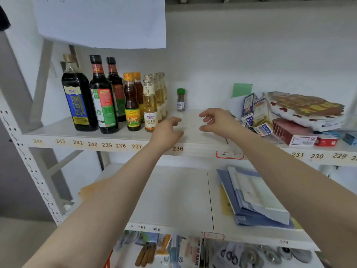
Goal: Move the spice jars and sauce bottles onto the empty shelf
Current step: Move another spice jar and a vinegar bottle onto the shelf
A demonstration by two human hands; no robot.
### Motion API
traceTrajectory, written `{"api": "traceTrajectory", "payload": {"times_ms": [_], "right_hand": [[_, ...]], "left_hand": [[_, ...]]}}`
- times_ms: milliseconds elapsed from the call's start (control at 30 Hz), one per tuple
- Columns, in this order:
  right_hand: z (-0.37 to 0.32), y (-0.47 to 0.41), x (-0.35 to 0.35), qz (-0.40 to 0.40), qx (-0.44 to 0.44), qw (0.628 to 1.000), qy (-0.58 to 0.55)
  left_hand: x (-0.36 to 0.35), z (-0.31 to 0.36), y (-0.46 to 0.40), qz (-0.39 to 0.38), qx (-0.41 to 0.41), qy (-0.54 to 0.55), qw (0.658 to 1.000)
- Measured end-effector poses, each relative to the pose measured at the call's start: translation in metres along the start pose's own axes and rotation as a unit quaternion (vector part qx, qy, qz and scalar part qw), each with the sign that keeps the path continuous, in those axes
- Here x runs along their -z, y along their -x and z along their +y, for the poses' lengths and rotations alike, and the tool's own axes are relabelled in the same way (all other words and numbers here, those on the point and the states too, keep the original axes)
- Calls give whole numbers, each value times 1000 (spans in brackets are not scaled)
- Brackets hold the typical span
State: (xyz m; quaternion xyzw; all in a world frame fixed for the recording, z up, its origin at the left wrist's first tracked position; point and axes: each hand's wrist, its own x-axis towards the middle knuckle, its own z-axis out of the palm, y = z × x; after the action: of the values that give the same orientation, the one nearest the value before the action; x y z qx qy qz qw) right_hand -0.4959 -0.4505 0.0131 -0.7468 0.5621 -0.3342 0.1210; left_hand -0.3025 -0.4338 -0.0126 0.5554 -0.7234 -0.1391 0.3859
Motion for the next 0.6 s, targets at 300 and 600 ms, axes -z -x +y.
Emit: {"api": "traceTrajectory", "payload": {"times_ms": [300,600], "right_hand": [[39,-101,1,21,-29,999,-11],[55,-207,4,64,-79,991,-87]], "left_hand": [[-31,-11,-101,-11,18,36,999],[-64,-26,-212,25,153,155,976]]}}
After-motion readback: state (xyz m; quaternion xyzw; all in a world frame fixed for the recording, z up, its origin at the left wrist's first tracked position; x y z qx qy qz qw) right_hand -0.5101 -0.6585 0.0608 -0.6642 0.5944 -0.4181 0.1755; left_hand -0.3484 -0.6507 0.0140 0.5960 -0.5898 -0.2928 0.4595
